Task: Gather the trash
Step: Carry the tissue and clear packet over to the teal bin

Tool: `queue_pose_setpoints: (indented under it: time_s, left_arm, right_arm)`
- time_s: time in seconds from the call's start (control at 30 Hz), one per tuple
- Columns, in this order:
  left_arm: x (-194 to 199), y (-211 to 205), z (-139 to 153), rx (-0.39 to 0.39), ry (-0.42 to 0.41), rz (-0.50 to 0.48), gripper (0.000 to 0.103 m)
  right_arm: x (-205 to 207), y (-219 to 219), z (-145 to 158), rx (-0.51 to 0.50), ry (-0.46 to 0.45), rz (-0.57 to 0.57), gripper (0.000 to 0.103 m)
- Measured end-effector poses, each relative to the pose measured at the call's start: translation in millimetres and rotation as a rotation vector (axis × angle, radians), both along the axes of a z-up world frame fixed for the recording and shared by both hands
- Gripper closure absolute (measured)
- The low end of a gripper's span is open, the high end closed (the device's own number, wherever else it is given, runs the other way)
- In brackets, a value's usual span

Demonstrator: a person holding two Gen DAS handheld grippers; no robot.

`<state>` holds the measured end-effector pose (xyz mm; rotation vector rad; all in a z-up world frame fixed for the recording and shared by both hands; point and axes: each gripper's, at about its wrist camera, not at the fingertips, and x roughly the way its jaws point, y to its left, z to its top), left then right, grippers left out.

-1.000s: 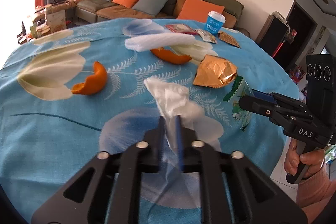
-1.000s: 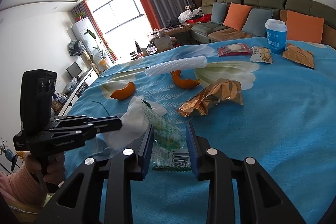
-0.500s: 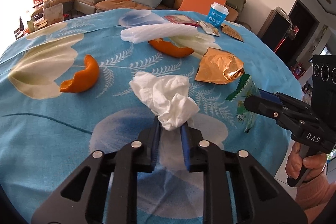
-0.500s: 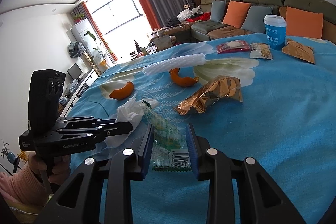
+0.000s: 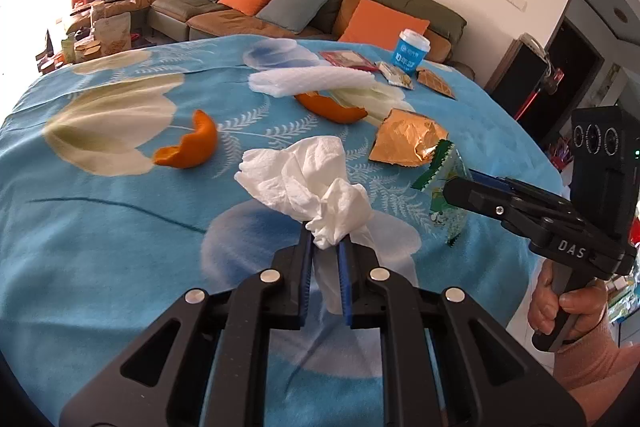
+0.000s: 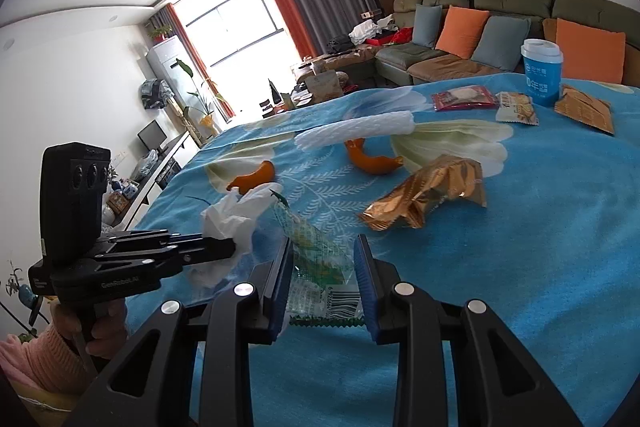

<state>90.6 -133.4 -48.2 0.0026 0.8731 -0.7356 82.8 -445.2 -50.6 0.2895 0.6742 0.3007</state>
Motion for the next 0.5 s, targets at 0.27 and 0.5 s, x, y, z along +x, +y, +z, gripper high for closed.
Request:
queue_pose_setpoints:
  time_s: [0.27, 0.5]
  left_arm:
    - [-11.6, 27.0, 9.5, -0.017, -0.018, 0.04, 0.091]
    - [-21.6, 54.7, 15.2, -0.031, -0.027, 0.085, 0.091]
  right_arm:
    - [5.7, 13.2, 3.1, 0.008, -0.008, 0.035, 0.074]
    - [11.7, 34.1, 4.7, 0.015, -0.009, 0.088, 0.074]
